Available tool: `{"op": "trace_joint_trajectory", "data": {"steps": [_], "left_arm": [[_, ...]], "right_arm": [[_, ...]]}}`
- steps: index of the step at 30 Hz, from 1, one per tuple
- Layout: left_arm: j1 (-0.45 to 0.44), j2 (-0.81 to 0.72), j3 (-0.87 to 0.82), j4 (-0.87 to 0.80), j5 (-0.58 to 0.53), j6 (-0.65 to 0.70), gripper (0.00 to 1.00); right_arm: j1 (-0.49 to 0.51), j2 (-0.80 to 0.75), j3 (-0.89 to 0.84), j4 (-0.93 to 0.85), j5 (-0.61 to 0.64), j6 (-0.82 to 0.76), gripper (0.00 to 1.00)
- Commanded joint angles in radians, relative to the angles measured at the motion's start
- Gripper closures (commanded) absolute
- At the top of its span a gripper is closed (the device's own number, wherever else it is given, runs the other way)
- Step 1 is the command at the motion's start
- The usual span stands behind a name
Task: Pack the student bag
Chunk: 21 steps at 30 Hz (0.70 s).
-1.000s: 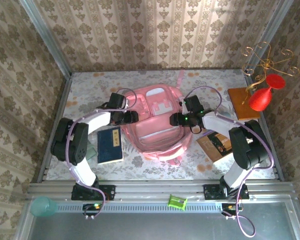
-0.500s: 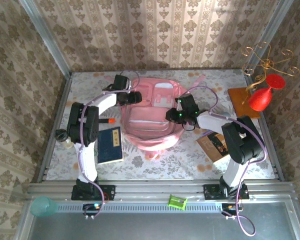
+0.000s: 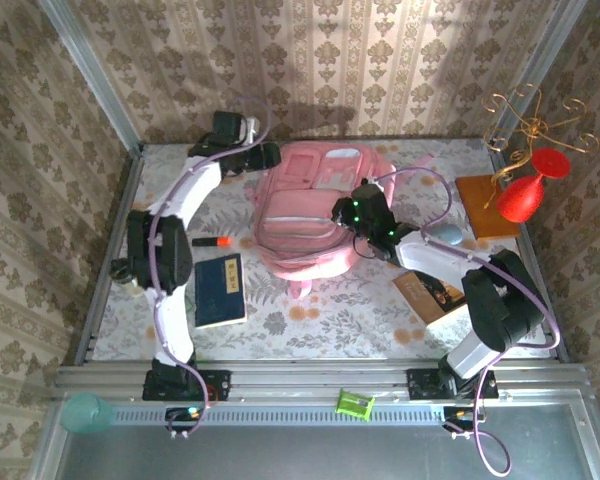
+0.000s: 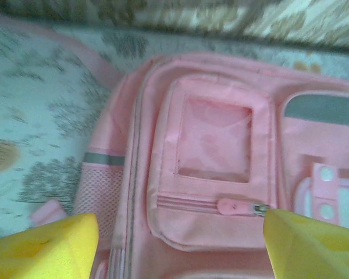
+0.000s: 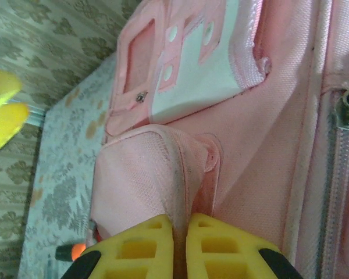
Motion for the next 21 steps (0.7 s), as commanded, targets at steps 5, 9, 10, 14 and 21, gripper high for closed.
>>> {"op": "trace_joint_trajectory", "data": {"steps": [5,9,10,14,21], "left_arm": [[-0.037,-0.449,-0.449,0.130,-0.135,-0.047,0.23],[-0.066,-0.661,-0.684,0.132,-0.227,-0.075,0.22],[-0.068,-0.709,-0.730,0.117,-0.245,-0.084,0.22],[-0.076,-0.874,-0.866,0.074,-0.258,-0.093,0.21],[-0.077,-1.111,-0.958,-0.138,-0.301,-0.059,0.17]], "right_arm": [[0.081,0.001,0.036,0.267,0.219,0.127,0.99],[0.136,0.016,0.050,0.252,0.285,0.114,0.99],[0.149,0.020,0.045,0.264,0.304,0.115,0.99],[0.195,0.049,0.030,0.339,0.347,0.132,0.98],[0.213,0.102,0.072,0.346,0.290,0.205,0.98]]}}
